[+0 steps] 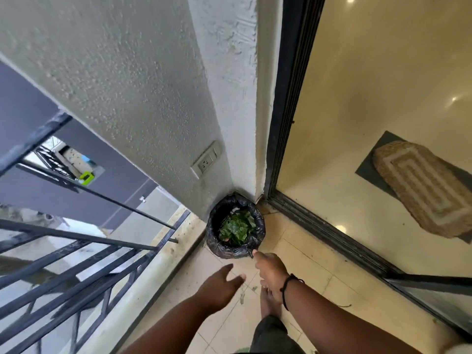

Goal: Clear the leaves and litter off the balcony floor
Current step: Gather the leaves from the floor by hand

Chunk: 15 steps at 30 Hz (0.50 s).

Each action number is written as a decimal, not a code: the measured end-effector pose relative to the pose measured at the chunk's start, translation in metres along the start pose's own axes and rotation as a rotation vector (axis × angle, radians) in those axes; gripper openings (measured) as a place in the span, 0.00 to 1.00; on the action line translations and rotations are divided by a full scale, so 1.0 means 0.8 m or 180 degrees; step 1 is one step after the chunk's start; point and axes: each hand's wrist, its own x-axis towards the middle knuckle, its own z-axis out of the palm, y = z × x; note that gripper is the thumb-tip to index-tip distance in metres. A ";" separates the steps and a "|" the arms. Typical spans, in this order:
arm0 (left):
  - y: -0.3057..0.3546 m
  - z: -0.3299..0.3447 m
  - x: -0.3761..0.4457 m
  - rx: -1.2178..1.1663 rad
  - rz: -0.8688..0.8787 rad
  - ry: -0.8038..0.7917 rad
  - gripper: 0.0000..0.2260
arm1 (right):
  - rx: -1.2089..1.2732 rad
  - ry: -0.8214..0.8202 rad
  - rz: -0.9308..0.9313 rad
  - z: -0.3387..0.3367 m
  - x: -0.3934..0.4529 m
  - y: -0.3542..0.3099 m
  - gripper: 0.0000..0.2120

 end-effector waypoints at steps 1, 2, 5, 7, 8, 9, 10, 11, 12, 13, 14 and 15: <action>-0.007 0.004 -0.010 0.0437 0.0099 -0.0033 0.33 | -0.0222 0.0064 -0.0195 0.002 -0.017 0.004 0.16; -0.012 0.008 -0.019 0.0811 0.0228 -0.0033 0.33 | -0.0566 0.0129 -0.0415 0.003 -0.032 0.008 0.15; -0.027 0.013 -0.055 0.1573 0.0590 0.0151 0.33 | -0.2074 0.0266 -0.0957 0.007 -0.081 0.028 0.19; -0.047 0.015 -0.087 0.1826 0.0792 0.0276 0.33 | -0.2951 0.0419 -0.1194 0.015 -0.121 0.050 0.24; -0.058 0.017 -0.101 0.1906 0.0861 0.0317 0.33 | -0.3259 0.0496 -0.1266 0.018 -0.136 0.064 0.25; -0.073 0.019 -0.124 0.1974 0.0903 0.0347 0.33 | -0.3456 0.0571 -0.1290 0.025 -0.158 0.081 0.26; -0.089 0.021 -0.143 0.2035 0.0936 0.0383 0.33 | -0.3601 0.0623 -0.1283 0.033 -0.176 0.098 0.26; -0.107 0.022 -0.164 0.2105 0.0944 0.0408 0.33 | -0.3728 0.0661 -0.1268 0.043 -0.195 0.116 0.27; -0.122 0.024 -0.181 0.2190 0.0945 0.0419 0.34 | -0.3867 0.0687 -0.1242 0.053 -0.211 0.132 0.28; -0.134 0.025 -0.194 0.2264 0.0944 0.0423 0.34 | -0.3997 0.0699 -0.1221 0.060 -0.222 0.147 0.28; -0.145 0.025 -0.210 0.2353 0.0975 0.0451 0.34 | -0.4096 0.0725 -0.1212 0.069 -0.237 0.161 0.30; -0.152 0.025 -0.223 0.2415 0.1021 0.0492 0.35 | -0.4171 0.0729 -0.1232 0.077 -0.252 0.171 0.31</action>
